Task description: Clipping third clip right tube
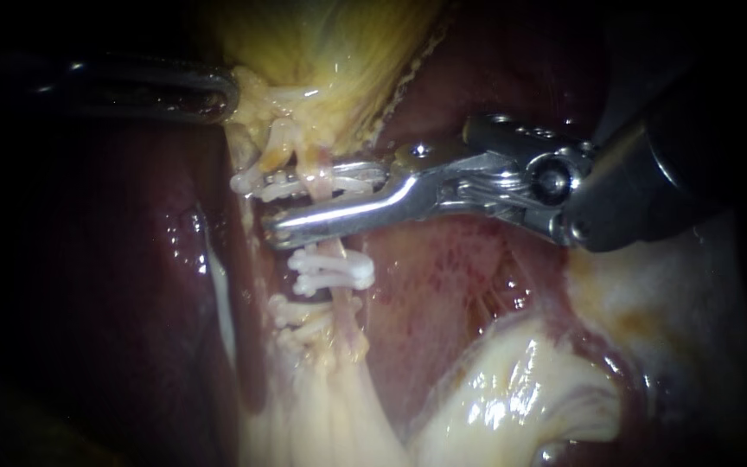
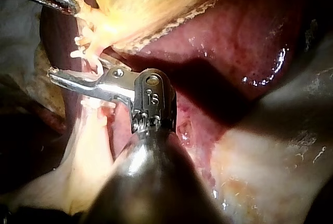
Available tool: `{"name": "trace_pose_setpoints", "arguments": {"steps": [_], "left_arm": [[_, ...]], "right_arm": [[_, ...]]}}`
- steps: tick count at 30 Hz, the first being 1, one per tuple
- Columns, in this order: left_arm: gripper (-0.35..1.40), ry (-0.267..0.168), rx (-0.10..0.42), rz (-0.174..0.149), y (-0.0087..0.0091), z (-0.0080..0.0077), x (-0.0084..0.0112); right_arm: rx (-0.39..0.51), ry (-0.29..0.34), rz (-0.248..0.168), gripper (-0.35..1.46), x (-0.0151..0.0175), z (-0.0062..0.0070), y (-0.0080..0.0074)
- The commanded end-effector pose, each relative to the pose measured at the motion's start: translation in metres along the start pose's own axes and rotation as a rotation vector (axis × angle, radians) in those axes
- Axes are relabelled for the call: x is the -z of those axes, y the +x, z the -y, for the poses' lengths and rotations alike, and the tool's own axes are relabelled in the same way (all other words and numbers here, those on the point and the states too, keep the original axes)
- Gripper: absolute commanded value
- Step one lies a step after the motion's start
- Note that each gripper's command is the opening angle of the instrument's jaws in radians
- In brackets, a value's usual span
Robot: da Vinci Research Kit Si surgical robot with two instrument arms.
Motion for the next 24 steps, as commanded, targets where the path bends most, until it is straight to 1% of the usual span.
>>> {"name": "trace_pose_setpoints", "arguments": {"steps": [1, 6, 15, 18, 20, 23, 24], "left_arm": [[-0.35, -0.002, -0.001, 0.0, 0.0, 0.0, 0.0], [-0.35, -0.002, -0.001, 0.0, 0.0, 0.0, 0.0], [-0.35, -0.001, -0.001, 0.0, 0.0, 0.0001, -0.0002], [-0.35, -0.001, -0.001, 0.0, 0.0, 0.0001, -0.0002], [-0.35, 0.002, -0.001, -0.001, 0.0, 0.0001, -0.0002], [-0.35, 0.002, -0.001, -0.001, 0.0, 0.0002, -0.0002], [-0.35, 0.001, -0.001, -0.001, 0.0, 0.0002, -0.0002]], "right_arm": [[0.0, -0.002, -0.001, 0.45, 0.0, 0.0, 0.0001], [-0.002, -0.006, -0.01, 0.39, 0.0003, -0.0001, 0.0006], [-0.02, 0.0, -0.017, 0.2, 0.0006, 0.0, 0.0006], [-0.026, 0.001, -0.017, 0.01, 0.0007, 0.0001, 0.0005], [-0.032, 0.001, -0.017, -0.19, 0.0008, 0.0001, 0.0004], [-0.037, 0.002, -0.016, -0.33, 0.0008, 0.0001, 0.0003], [-0.036, 0.002, -0.016, -0.35, 0.0008, 0.0001, 0.0002]]}}
